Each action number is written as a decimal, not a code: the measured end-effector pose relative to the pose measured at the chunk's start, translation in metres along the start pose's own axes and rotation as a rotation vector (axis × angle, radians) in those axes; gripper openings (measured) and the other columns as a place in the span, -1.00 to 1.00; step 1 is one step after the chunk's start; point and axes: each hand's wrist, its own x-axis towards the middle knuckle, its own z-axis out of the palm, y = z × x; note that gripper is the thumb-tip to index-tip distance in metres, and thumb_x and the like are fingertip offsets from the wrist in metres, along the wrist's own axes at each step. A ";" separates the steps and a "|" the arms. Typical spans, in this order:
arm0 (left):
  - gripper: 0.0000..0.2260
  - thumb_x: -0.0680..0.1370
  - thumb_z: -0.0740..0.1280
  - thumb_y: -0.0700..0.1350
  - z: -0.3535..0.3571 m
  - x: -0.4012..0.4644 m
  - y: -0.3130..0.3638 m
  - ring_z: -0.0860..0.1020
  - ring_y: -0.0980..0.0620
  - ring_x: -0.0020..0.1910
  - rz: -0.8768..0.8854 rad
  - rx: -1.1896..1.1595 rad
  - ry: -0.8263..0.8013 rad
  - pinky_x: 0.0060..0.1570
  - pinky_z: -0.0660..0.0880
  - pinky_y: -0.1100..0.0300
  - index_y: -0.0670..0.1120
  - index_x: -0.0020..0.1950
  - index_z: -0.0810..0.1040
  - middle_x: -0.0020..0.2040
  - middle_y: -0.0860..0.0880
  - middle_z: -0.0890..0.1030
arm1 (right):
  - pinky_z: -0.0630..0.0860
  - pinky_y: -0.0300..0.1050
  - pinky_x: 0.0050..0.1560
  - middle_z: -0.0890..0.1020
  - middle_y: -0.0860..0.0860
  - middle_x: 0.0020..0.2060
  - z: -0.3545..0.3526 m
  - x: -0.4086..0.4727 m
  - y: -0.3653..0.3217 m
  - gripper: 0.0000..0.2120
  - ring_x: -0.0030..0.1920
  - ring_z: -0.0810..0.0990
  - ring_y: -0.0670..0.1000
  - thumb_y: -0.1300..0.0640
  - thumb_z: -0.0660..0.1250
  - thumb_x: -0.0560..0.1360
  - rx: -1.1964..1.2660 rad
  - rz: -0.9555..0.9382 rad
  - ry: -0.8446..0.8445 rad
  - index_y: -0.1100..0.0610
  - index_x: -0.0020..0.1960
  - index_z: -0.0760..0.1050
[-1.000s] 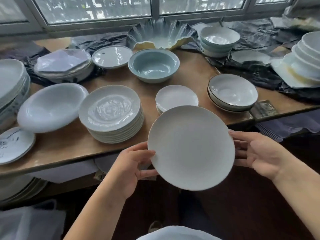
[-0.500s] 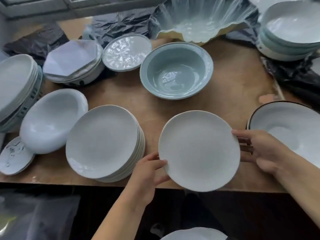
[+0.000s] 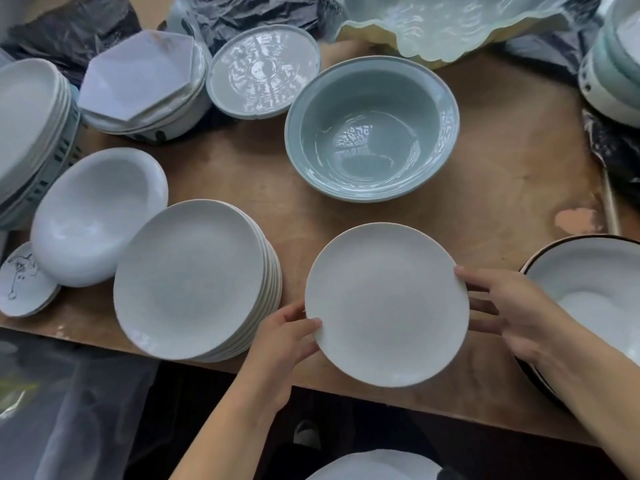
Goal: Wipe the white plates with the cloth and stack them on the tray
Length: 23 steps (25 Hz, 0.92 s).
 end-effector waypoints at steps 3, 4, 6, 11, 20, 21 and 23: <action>-0.68 0.61 0.26 -0.34 -0.001 0.002 0.002 0.69 0.01 0.12 -0.007 0.021 0.020 0.24 0.57 -0.03 -0.06 0.25 0.64 0.12 0.02 0.73 | 0.52 -0.12 -0.12 0.75 0.01 -0.09 0.002 0.001 0.004 -0.80 -0.10 0.69 0.01 0.11 0.32 0.60 0.010 -0.027 0.026 0.18 0.08 0.66; -0.68 0.61 0.26 -0.34 0.000 0.004 0.003 0.69 0.01 0.13 -0.012 0.030 0.034 0.24 0.57 -0.04 -0.05 0.25 0.64 0.12 0.03 0.73 | 0.51 -0.12 -0.14 0.75 0.01 -0.10 0.002 0.002 0.005 -0.80 -0.11 0.69 0.00 0.11 0.32 0.60 0.013 -0.035 0.027 0.18 0.08 0.66; -0.68 0.63 0.24 -0.32 0.002 0.009 0.005 0.68 0.02 0.14 -0.018 0.049 0.057 0.23 0.58 -0.03 -0.03 0.25 0.64 0.11 0.05 0.73 | 0.50 -0.12 -0.17 0.76 0.00 -0.16 0.005 0.002 0.007 -0.81 -0.16 0.69 -0.01 0.12 0.32 0.60 0.028 -0.045 0.042 0.17 0.06 0.67; -0.67 0.63 0.23 -0.33 -0.003 0.016 0.012 0.68 0.03 0.15 -0.017 0.075 0.019 0.20 0.59 0.03 -0.03 0.26 0.63 0.12 0.06 0.73 | 0.51 -0.10 -0.16 0.75 -0.02 -0.19 0.009 0.004 0.010 -0.81 -0.16 0.68 0.00 0.11 0.31 0.61 0.045 -0.066 0.065 0.15 0.00 0.68; -0.68 0.63 0.25 -0.28 -0.027 0.014 0.008 0.64 0.06 0.21 0.049 0.021 -0.234 0.30 0.53 -0.03 -0.03 0.30 0.63 0.19 0.04 0.70 | 0.49 -0.09 -0.14 0.70 0.01 0.01 0.023 -0.007 0.016 -0.76 0.00 0.64 0.01 0.01 0.23 0.66 0.007 -0.092 0.150 0.10 0.11 0.62; -0.69 0.64 0.25 -0.25 -0.032 0.016 0.005 0.62 0.05 0.24 0.054 0.005 -0.279 0.31 0.52 -0.04 -0.02 0.31 0.62 0.19 0.05 0.70 | 0.49 -0.09 -0.12 0.69 0.00 0.05 0.026 -0.013 0.016 -0.74 0.03 0.63 0.00 -0.03 0.22 0.65 0.005 -0.107 0.162 0.08 0.15 0.60; -0.71 0.64 0.30 -0.15 -0.040 0.016 -0.004 0.54 0.00 0.34 0.064 -0.022 -0.366 0.34 0.50 -0.05 0.05 0.32 0.61 0.26 0.06 0.66 | 0.54 -0.08 -0.03 0.67 -0.04 0.12 0.033 -0.030 0.029 -0.70 0.10 0.63 -0.01 -0.08 0.23 0.64 0.012 -0.157 0.184 0.05 0.25 0.56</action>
